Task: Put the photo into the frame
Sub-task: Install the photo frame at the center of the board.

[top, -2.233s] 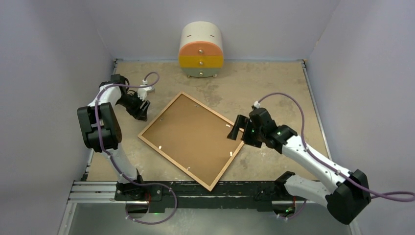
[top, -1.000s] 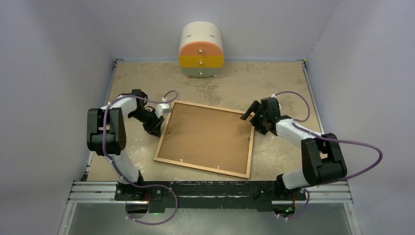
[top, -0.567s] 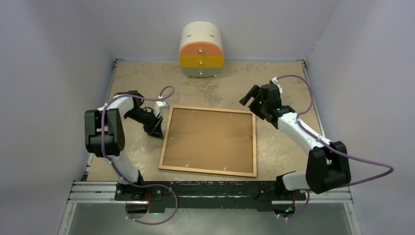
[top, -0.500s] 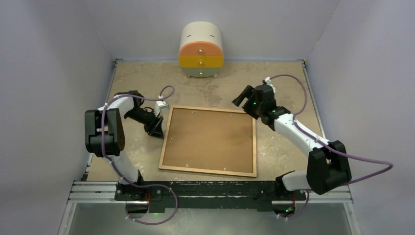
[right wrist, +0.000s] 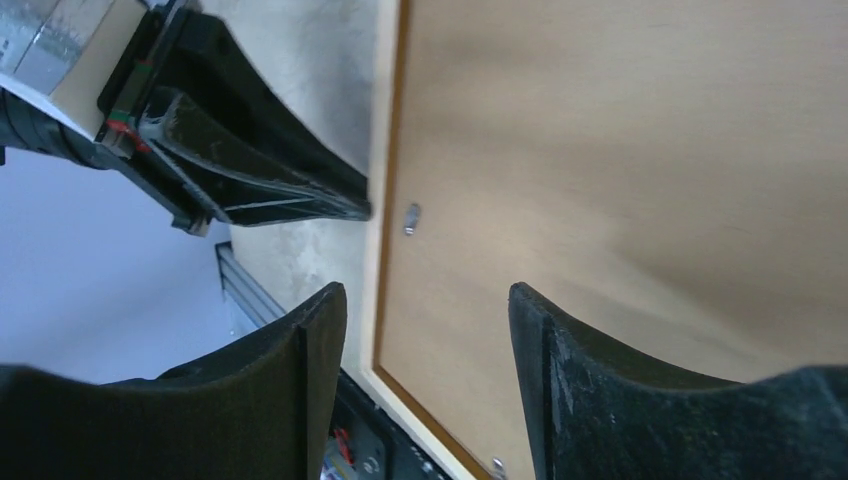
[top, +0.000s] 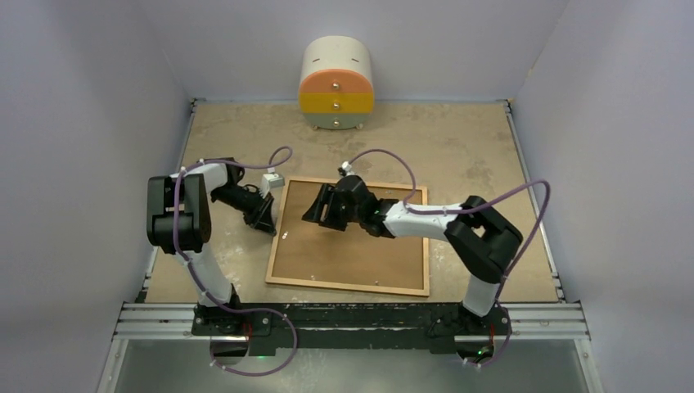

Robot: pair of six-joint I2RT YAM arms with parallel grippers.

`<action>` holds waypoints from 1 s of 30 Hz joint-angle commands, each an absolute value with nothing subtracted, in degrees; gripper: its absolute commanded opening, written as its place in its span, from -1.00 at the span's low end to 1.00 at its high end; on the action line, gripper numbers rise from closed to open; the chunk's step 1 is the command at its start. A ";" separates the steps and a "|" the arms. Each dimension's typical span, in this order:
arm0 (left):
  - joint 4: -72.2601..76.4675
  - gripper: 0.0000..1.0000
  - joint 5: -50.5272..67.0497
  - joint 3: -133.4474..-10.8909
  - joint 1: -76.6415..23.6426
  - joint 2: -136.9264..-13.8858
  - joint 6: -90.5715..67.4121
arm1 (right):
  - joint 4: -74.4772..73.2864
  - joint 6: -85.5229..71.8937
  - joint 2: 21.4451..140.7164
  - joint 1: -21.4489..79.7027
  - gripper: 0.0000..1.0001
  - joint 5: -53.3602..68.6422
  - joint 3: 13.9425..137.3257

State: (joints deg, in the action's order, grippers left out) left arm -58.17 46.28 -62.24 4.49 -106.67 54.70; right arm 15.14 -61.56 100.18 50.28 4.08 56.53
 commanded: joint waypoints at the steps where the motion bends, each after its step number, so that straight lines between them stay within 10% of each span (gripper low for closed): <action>1: -54.28 -0.77 46.25 -61.26 4.31 -107.29 54.67 | 21.24 -64.53 105.48 53.53 0.21 5.79 62.41; 30: -52.98 -0.89 43.97 -59.94 4.48 -107.76 55.50 | 20.72 -64.53 121.23 57.77 0.04 7.05 73.38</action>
